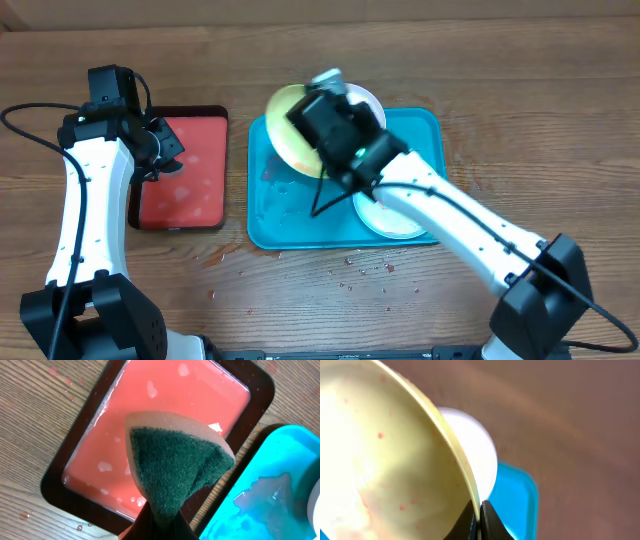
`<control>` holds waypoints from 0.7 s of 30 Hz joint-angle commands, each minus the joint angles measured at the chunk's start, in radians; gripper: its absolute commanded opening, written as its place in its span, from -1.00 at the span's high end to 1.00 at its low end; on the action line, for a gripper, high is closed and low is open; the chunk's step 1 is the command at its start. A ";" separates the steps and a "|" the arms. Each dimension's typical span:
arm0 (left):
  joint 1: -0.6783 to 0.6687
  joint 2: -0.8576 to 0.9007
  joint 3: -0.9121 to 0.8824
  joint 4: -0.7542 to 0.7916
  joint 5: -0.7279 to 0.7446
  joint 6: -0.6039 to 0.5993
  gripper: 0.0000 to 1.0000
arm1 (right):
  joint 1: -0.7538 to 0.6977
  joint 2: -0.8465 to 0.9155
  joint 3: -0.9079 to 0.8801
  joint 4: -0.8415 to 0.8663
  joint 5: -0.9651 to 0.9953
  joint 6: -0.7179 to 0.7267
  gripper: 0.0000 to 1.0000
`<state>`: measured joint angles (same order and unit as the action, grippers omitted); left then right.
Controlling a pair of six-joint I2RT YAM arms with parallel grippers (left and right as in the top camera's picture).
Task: Clean dirty plates on tray and stack at the side
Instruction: 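Lift the yellow plate with the right gripper and place it right of the tray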
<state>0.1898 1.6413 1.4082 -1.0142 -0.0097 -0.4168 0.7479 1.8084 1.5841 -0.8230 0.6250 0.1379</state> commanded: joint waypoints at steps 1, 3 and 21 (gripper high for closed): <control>0.000 0.006 0.012 0.001 -0.009 -0.010 0.91 | -0.093 -0.069 0.030 0.010 -0.177 0.184 0.93; 0.000 0.006 0.012 0.000 -0.009 -0.010 0.91 | -0.183 -0.124 0.034 0.031 -0.262 0.185 0.93; 0.000 0.006 0.012 0.006 -0.008 -0.011 0.92 | -1.118 0.009 -0.107 -0.072 -0.696 0.289 0.93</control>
<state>0.1898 1.6413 1.4082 -1.0100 -0.0120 -0.4168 -0.3180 1.7592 1.5150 -0.8963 -0.0071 0.3897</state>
